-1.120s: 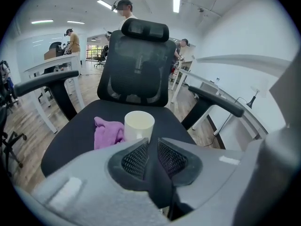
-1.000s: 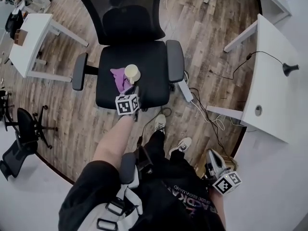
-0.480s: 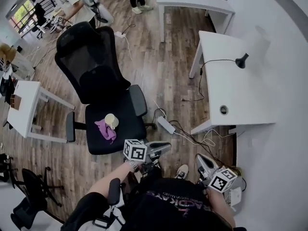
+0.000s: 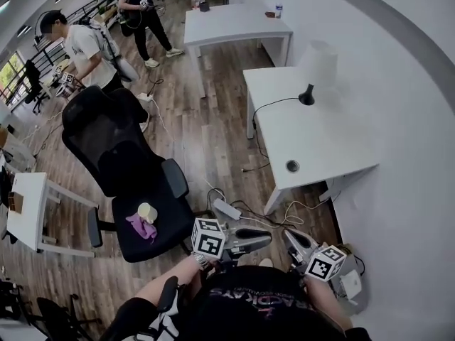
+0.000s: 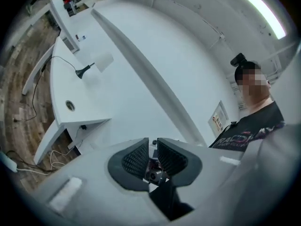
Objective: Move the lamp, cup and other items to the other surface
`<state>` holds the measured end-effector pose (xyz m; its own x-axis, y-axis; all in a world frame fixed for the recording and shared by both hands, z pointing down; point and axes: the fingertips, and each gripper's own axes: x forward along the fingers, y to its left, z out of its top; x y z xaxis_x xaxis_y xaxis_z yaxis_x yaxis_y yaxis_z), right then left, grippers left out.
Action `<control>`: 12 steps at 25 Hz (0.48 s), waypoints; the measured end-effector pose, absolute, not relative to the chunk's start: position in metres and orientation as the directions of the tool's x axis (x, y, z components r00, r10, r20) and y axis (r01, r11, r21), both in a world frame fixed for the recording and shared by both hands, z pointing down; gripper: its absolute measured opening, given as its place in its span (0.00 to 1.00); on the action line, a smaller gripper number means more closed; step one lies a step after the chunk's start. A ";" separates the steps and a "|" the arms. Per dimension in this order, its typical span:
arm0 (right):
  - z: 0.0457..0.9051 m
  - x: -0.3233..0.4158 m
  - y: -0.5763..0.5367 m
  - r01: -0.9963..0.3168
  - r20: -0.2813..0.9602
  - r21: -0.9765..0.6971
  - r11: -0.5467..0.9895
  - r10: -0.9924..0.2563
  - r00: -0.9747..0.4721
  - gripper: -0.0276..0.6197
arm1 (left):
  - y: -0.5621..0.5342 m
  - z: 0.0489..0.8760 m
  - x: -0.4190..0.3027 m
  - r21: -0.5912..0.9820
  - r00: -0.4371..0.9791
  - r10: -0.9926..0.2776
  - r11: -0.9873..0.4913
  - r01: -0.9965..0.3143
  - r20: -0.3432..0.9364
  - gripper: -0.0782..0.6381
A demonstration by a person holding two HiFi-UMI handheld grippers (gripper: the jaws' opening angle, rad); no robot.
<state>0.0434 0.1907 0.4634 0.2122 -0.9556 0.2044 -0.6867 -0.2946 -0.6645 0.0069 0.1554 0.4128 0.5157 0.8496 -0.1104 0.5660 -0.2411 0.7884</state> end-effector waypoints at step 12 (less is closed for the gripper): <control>0.458 0.046 0.202 -0.707 0.210 -0.644 -0.293 -0.956 0.205 0.04 | 0.148 0.430 0.011 0.749 0.609 0.793 -0.380 0.543 -0.039 0.19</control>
